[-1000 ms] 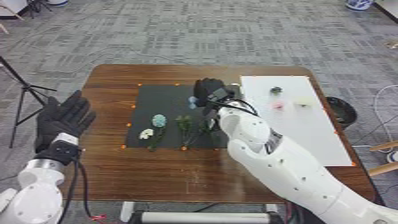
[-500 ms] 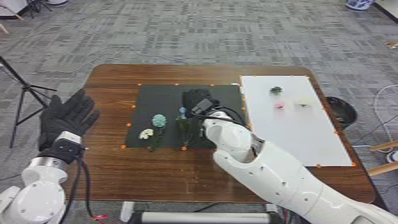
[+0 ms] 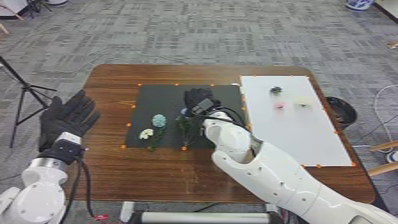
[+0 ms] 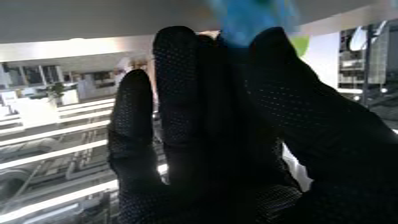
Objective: Arrange flowers
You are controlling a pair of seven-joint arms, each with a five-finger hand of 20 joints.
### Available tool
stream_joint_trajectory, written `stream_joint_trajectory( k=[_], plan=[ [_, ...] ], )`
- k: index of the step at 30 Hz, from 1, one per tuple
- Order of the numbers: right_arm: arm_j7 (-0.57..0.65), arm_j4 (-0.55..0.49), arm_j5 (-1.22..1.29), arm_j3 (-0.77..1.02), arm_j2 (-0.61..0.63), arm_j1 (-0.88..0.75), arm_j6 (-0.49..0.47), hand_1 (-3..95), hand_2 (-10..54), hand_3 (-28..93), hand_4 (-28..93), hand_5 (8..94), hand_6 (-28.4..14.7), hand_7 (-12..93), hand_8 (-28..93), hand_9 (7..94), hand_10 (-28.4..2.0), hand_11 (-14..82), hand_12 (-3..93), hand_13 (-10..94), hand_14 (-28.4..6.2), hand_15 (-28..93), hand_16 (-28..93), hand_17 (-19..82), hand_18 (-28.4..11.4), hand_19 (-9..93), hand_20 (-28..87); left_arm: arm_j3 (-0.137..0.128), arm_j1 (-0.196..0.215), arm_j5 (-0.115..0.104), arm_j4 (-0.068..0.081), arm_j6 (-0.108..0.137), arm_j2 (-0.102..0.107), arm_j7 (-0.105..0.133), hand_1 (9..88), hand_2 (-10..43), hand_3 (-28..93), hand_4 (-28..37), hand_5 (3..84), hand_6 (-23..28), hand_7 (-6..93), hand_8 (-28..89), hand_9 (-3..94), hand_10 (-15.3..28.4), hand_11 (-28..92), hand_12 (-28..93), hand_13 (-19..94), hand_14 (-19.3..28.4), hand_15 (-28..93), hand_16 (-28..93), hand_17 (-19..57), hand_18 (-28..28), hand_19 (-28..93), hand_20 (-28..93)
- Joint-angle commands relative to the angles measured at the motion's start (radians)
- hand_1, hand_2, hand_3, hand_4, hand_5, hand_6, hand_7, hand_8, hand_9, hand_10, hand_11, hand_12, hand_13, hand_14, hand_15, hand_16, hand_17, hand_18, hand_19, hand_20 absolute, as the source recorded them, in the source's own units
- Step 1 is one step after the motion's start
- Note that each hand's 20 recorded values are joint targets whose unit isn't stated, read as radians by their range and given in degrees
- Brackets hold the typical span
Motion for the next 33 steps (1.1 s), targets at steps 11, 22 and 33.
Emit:
stream_joint_trajectory(
  k=[11,22,33],
  plan=[
    [0.022,-0.142,0.045,0.08,0.03,-0.039,-0.039,43.8,-9.5,84,-28,60.3,-2.9,17,-13,57.9,-15.5,14.8,14.2,57,-12.2,50,19,28,-24.0,79,30,-0.027,0.049,-0.015,-0.015,-0.004,-0.013,-0.004,25.1,17.3,67,-28.3,41.0,7.7,11.7,-9,30.3,14.5,17,5,20,12.2,18,-7,-6.7,11.5,27,8],
    [0.065,-0.286,0.094,0.314,0.223,-0.133,-0.055,39.6,-9.5,82,-27,54.9,-4.5,15,-12,51.7,-16.7,13.1,13.7,54,-14.3,52,16,27,-24.6,79,30,-0.036,0.06,-0.01,-0.008,-0.036,-0.008,0.02,25.1,17.5,65,-28.3,40.6,7.5,11.0,-9,29.3,14.0,16,5,20,11.8,17,-7,-6.4,11.4,27,7],
    [0.091,-0.313,0.149,0.524,0.362,-0.254,-0.14,39.2,-9.5,82,-26,51.6,-4.9,13,-11,47.7,-16.0,11.9,13.3,51,-13.8,53,15,25,-23.5,78,30,-0.064,0.105,-0.043,-0.029,0.011,0.0,0.09,24.6,17.4,66,-28.3,41.0,7.6,11.5,-9,29.0,13.8,16,6,19,11.3,16,-6,-6.1,11.1,26,8]
  ],
)
